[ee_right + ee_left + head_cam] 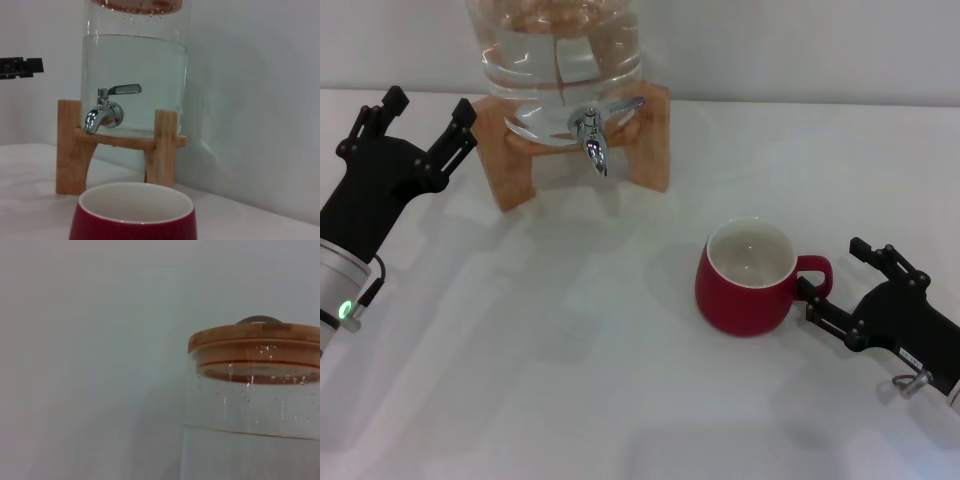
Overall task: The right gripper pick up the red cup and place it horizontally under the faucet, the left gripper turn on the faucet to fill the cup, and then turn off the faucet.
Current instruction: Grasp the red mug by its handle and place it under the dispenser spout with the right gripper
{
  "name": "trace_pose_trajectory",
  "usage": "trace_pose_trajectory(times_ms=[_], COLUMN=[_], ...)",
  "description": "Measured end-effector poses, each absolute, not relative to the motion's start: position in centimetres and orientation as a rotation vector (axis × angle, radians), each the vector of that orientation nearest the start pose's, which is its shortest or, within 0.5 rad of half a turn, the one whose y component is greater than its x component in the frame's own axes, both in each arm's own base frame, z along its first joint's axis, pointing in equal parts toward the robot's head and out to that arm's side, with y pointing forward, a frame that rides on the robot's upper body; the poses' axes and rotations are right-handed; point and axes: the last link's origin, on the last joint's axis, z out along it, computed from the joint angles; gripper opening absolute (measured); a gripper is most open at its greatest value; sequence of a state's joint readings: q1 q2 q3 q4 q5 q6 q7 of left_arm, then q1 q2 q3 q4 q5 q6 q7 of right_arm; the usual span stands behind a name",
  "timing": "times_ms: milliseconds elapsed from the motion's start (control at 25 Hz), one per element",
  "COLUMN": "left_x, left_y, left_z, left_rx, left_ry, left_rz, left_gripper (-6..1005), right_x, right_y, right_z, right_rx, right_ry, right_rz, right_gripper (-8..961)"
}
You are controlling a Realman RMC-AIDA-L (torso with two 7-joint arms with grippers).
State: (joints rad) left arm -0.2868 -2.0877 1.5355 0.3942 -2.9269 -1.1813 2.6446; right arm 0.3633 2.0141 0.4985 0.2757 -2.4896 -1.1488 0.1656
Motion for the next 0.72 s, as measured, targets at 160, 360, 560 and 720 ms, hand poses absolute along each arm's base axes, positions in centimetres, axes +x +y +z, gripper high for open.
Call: trace_pose_trajectory(times_ms=[160, 360, 560, 720], left_x=[-30.28, -30.29, -30.32, -30.33], left_y=[32.15, 32.15, 32.17, 32.17], left_z=[0.01, 0.02, 0.04, 0.06], left_rx=[-1.738, -1.737, -1.736, -1.735], left_ry=[-0.512, -0.512, -0.513, -0.513], left_rz=[-0.951, -0.951, -0.95, -0.95], left_gripper=[880, 880, 879, 879], right_x=[30.84, 30.78, 30.77, 30.77], right_y=[28.2, 28.28, 28.44, 28.69], right_z=[-7.24, -7.2, -7.15, -7.27], right_rx=[-2.121, -2.116, -2.111, -2.117], right_ry=[0.379, 0.38, 0.383, 0.386], right_rz=[0.675, 0.679, 0.677, 0.664], right_gripper=[844, 843, 842, 841])
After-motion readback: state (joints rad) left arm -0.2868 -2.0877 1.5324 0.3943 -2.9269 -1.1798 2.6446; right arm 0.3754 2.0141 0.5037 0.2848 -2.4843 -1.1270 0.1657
